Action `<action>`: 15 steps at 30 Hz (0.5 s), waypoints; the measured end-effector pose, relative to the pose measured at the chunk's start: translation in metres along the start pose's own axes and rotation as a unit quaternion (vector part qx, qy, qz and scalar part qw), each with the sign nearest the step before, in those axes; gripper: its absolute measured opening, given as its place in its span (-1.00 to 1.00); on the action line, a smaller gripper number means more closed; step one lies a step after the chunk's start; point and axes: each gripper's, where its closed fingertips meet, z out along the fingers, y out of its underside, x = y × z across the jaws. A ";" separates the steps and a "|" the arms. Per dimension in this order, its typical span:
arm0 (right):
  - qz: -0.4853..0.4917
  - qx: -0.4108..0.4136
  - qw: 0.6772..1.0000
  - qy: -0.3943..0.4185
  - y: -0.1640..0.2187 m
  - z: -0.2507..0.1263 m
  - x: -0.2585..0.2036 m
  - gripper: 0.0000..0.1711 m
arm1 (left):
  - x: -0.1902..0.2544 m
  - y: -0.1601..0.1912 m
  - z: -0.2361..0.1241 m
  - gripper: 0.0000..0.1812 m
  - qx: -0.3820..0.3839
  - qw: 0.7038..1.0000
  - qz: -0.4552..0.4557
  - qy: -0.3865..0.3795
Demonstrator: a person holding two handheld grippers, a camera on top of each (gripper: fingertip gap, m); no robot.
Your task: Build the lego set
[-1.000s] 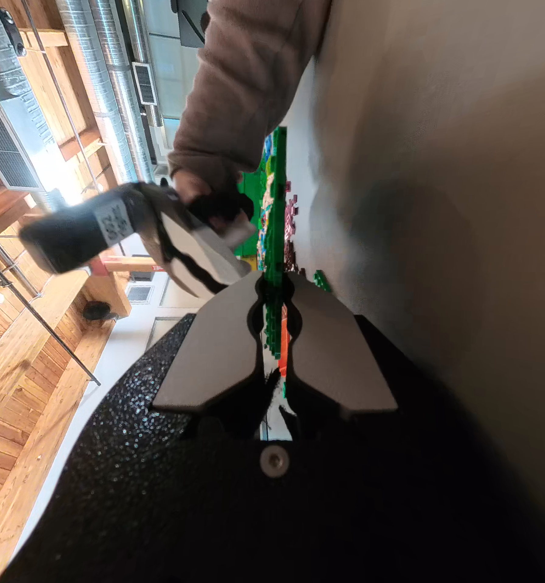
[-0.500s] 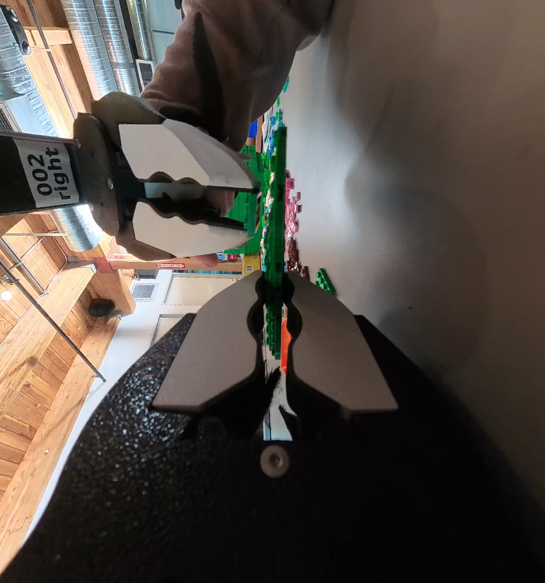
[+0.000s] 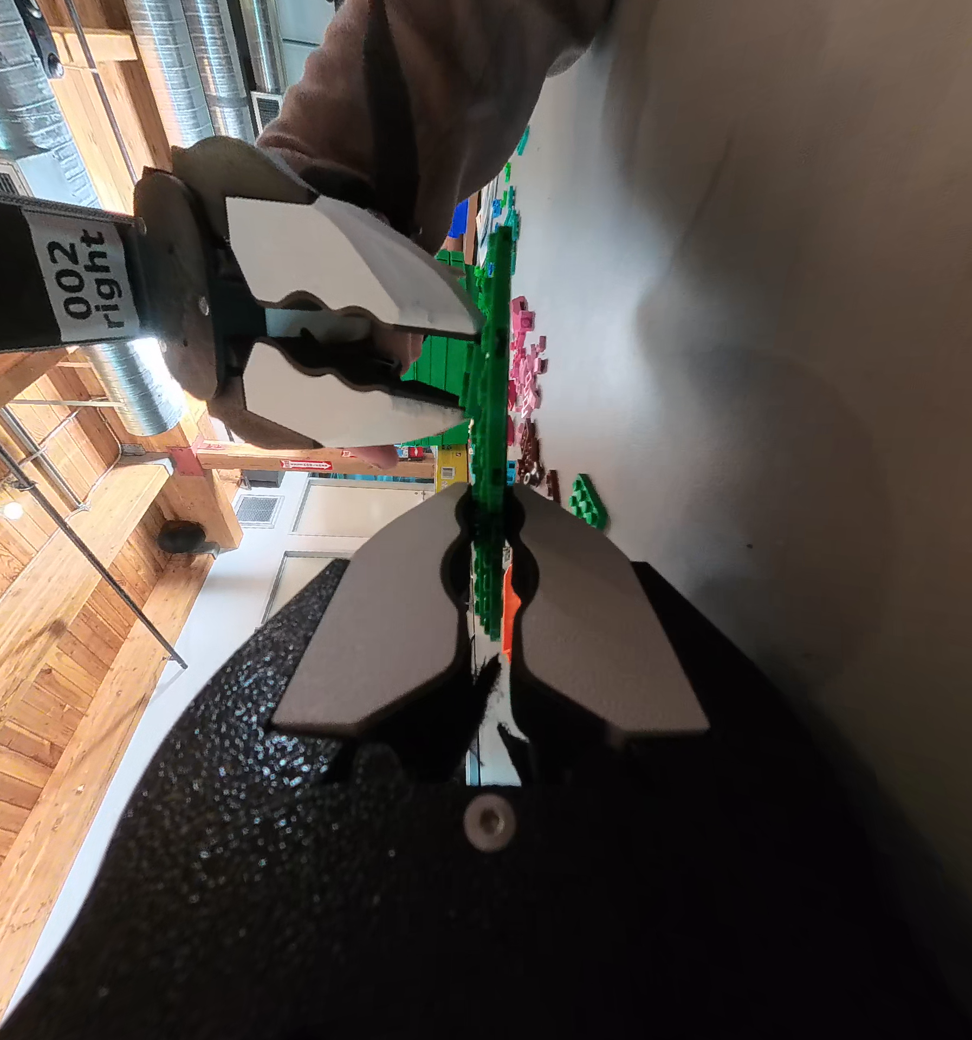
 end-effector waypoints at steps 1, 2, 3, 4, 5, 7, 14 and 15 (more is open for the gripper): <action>0.000 0.000 1.000 0.001 0.000 0.000 0.000 -0.84 | 0.000 0.000 0.000 -0.90 0.000 1.000 -0.001 0.000; 0.000 0.000 1.000 0.002 0.000 0.000 0.001 -0.84 | 0.000 0.000 0.000 -0.90 0.000 1.000 -0.001 0.000; 0.000 -0.001 1.000 0.004 0.000 0.000 0.001 -0.84 | 0.000 0.000 0.000 -0.90 -0.001 1.000 -0.001 0.000; 0.001 -0.001 1.000 0.004 0.000 0.000 0.001 -0.84 | 0.000 0.000 0.000 -0.90 -0.001 1.000 0.000 0.000; 0.002 -0.001 1.000 0.005 0.000 0.000 0.002 -0.84 | 0.000 0.001 0.000 -0.90 -0.001 1.000 0.000 0.000; 0.004 -0.001 1.000 0.003 0.000 0.001 0.002 -0.84 | 0.000 0.001 0.000 -0.90 -0.001 1.000 0.000 0.000; 0.008 -0.002 1.000 0.003 0.000 0.001 0.002 -0.81 | 0.001 0.001 0.000 -0.90 -0.002 1.000 0.000 0.001; 0.007 -0.003 1.000 0.005 0.000 0.001 0.002 -0.80 | 0.001 0.002 0.000 -0.90 -0.002 1.000 0.000 0.001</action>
